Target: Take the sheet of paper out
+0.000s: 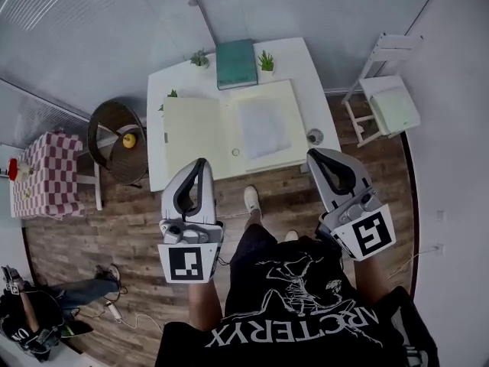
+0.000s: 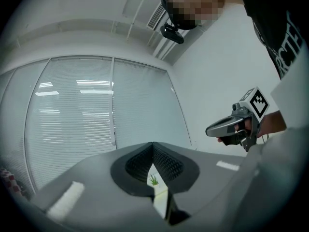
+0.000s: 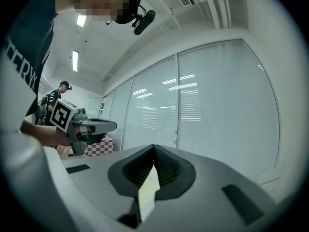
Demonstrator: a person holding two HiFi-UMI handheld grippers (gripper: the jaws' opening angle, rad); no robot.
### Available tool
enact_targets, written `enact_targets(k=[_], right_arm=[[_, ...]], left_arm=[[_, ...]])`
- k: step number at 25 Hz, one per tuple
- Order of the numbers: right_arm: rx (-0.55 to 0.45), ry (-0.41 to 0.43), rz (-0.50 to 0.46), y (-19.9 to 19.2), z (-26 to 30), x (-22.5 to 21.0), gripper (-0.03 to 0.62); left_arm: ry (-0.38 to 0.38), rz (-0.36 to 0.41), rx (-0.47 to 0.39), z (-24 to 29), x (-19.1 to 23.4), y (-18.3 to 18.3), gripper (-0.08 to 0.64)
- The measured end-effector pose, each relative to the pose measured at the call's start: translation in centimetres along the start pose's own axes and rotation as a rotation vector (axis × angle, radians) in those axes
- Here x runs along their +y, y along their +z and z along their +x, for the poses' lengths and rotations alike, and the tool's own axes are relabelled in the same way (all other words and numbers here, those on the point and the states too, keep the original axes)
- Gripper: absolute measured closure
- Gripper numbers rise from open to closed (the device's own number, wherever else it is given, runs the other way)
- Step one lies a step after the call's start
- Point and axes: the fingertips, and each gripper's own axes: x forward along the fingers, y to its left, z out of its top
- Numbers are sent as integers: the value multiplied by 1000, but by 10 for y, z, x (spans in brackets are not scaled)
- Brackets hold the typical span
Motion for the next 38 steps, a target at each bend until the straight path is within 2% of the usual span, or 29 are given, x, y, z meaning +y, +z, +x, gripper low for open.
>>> enact_targets(k=[7,12,15,21,25,27,31,35,36,38], right_arm=[[46,-83,18,3,100,-28,580],[54,-161,10,8,141,-55,580],[61,-177,13,10,154,-65,580],[57,-149,31,2,160,-84,580],[53,-99,24,-2,160,-97,580],[53,-88,6,-3,158,-105,580],[59,-72,-2,-10,157,-124,580],[64,-59,6,-16,157,-136,581],[67,-59,6,-18,157,-139,580],[70,-65,4,-19,155,-144,580]], left_arm=[[-96,-64,12,76,67,-24,549],[-146,-79,8,112,98,-32,549],[-155,-83,20,125,109,-35,548],[-151,-66,66,147,103,-45,548],[-102,-117,134,156,94,-65,548],[-82,-129,127,160,89,-63,548],[-59,-100,104,172,83,-51,548],[-65,-73,129,184,75,-57,548],[-77,-92,144,187,74,-65,548],[-114,-200,179,196,73,-95,546]])
